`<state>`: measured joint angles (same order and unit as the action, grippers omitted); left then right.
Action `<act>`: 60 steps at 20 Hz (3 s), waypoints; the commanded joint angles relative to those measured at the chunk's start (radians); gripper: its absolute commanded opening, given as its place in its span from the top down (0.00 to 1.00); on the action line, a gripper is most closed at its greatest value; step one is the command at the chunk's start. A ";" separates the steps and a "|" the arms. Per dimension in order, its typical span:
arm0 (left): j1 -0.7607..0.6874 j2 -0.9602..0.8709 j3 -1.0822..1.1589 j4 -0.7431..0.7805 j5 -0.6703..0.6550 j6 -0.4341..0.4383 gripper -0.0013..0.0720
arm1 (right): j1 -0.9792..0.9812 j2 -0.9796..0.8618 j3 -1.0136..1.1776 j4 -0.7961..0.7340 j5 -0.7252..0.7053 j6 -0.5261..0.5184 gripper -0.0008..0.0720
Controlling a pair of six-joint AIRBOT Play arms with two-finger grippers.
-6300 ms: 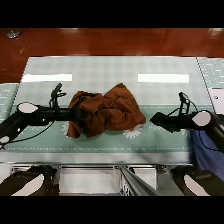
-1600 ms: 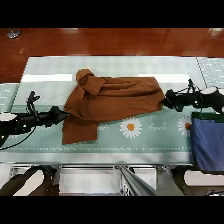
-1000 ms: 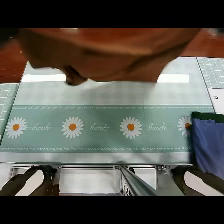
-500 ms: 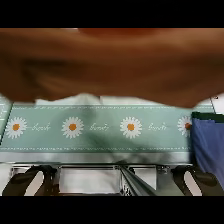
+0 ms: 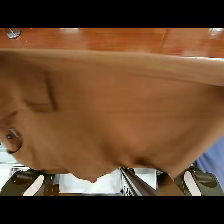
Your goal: Fold the shirts.
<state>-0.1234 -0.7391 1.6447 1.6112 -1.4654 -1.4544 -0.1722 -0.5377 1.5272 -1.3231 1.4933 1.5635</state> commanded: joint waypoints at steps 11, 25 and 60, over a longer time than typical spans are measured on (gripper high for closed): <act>-0.006 -0.671 -0.218 -0.034 0.672 -0.372 0.95 | 0.001 -0.901 -0.207 0.256 -0.591 -0.145 0.95; 0.003 -0.852 -0.348 -0.068 0.410 -0.303 0.95 | 0.000 -1.249 0.035 0.129 -0.188 -0.154 0.95; 0.379 -0.215 -1.277 -0.902 0.452 0.217 0.95 | -0.301 -0.289 -1.114 0.239 -0.388 -0.051 0.14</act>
<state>0.2626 -0.9554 0.3351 0.7246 -1.0088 -1.2724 -0.4736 -0.8268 0.4183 -0.9680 1.0599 1.4326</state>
